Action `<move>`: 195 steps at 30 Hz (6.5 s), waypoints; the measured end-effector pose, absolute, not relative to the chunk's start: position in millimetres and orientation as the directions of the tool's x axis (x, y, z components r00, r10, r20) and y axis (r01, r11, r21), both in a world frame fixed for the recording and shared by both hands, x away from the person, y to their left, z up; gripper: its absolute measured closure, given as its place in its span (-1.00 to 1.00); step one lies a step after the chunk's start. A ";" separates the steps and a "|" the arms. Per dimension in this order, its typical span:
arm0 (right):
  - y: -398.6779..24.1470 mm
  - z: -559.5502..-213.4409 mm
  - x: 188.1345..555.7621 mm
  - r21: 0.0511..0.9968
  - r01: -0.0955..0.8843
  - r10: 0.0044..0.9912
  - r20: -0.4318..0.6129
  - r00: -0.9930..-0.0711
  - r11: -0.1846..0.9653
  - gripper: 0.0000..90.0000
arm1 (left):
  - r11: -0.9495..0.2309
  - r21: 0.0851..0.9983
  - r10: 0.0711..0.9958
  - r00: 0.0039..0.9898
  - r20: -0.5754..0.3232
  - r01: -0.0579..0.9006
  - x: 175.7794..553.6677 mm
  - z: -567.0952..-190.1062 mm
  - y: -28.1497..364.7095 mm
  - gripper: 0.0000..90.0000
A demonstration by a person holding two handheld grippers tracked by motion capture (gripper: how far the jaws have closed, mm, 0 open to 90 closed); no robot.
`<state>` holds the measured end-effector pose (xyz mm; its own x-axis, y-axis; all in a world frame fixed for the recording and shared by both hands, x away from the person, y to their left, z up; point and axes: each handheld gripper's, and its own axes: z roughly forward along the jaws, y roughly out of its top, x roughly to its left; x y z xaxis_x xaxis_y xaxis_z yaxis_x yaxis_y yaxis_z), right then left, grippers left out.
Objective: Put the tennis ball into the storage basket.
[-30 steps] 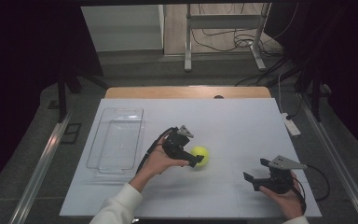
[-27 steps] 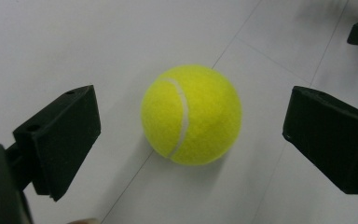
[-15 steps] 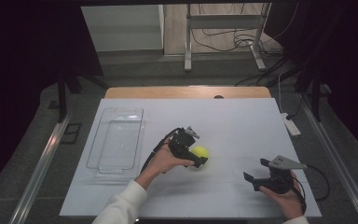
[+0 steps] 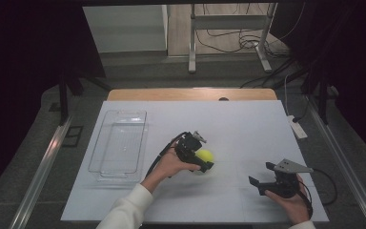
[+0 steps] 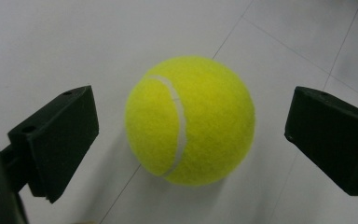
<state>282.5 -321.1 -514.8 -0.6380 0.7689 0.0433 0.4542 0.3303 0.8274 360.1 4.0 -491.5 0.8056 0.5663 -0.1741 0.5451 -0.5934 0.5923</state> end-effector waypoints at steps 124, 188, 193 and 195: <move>-322.4 -515.3 283.3 0.831 0.454 0.784 0.034 -0.620 0.323 -0.79 | -0.356 0.846 0.599 0.792 -0.119 0.397 315.0 -442.4 73.3 -0.41; -316.6 -506.8 277.7 0.856 0.419 0.769 0.039 -0.639 0.305 -0.79 | -0.211 0.918 0.675 0.729 -0.111 0.335 306.3 -407.1 119.0 -0.41; -317.0 -507.0 277.3 0.854 0.421 0.770 0.038 -0.637 0.305 -0.79 | -0.210 0.919 0.681 0.724 -0.107 0.334 306.4 -406.6 120.7 -0.41; -317.1 -507.2 277.3 0.854 0.421 0.771 0.038 -0.636 0.306 -0.79 | -0.212 0.919 0.685 0.721 -0.103 0.333 306.5 -406.7 121.4 -0.41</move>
